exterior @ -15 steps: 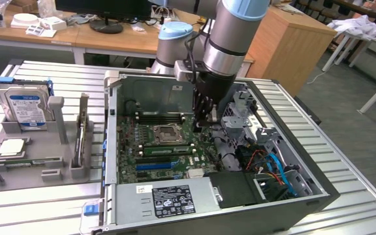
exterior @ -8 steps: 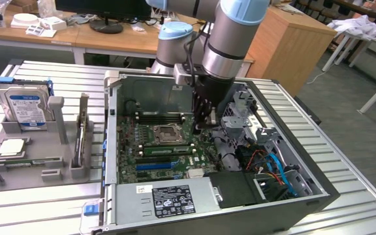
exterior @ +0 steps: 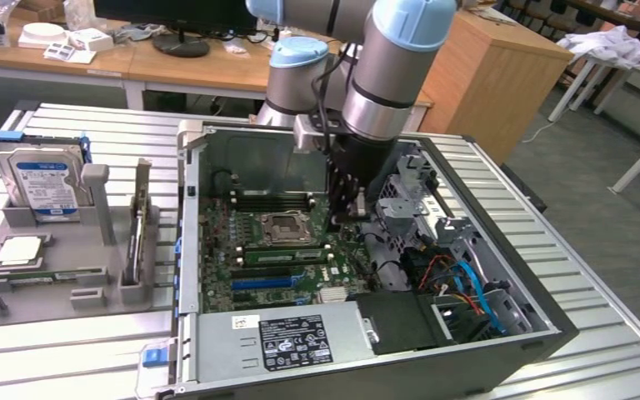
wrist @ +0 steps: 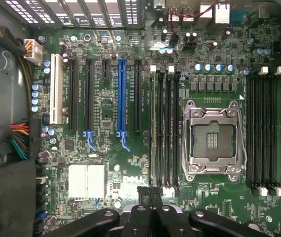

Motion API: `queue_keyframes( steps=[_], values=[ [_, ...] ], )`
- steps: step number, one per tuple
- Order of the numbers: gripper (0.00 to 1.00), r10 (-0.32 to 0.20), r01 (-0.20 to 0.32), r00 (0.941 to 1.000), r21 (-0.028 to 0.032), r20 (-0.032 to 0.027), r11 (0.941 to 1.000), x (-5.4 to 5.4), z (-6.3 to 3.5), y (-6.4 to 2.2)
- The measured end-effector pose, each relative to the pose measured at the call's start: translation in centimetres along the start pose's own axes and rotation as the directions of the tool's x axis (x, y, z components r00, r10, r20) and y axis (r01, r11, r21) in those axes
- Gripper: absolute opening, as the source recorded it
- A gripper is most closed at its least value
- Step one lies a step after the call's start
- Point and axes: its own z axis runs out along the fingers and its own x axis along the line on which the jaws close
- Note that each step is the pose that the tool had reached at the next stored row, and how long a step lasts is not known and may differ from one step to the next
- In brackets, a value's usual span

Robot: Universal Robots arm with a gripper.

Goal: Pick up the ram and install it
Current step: 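Press down the ram until it locks into place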

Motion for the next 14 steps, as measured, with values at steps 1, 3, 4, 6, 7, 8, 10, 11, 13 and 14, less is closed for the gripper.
queue_keyframes(
  steps=[1,3,4,6,7,8,10,11,13,14],
  values=[
    [0.11,0.000,0.000,1.0000,0.0000,0.0000,1.0000,0.00,0.09,0.00],
    [0.11,0.000,0.000,1.0000,0.0000,0.0000,1.0000,0.00,0.25,-0.01],
    [0.11,0.000,0.000,1.0000,0.0000,0.0002,1.0000,0.00,0.33,-0.01],
    [0.11,0.000,0.000,1.0000,0.0000,0.0000,1.0000,0.00,0.48,-0.02],
    [0.11,0.000,0.000,1.0000,0.0000,0.0000,1.0000,0.00,0.57,-0.02],
    [0.11,0.000,0.000,1.0000,0.0000,0.0000,1.0000,0.00,0.65,-0.02],
    [0.11,0.000,0.000,1.0000,0.0000,0.0000,1.0000,0.00,0.78,-0.02],
    [0.11,0.000,0.000,1.0000,0.0000,0.0000,1.0000,0.00,0.85,-0.03],
    [0.11,0.000,0.000,1.0000,0.0000,-0.0001,1.0000,-0.01,0.98,-0.03],
    [0.11,0.000,0.000,1.0000,0.0000,-0.0001,1.0000,0.00,1.06,-0.03]
  ],
)
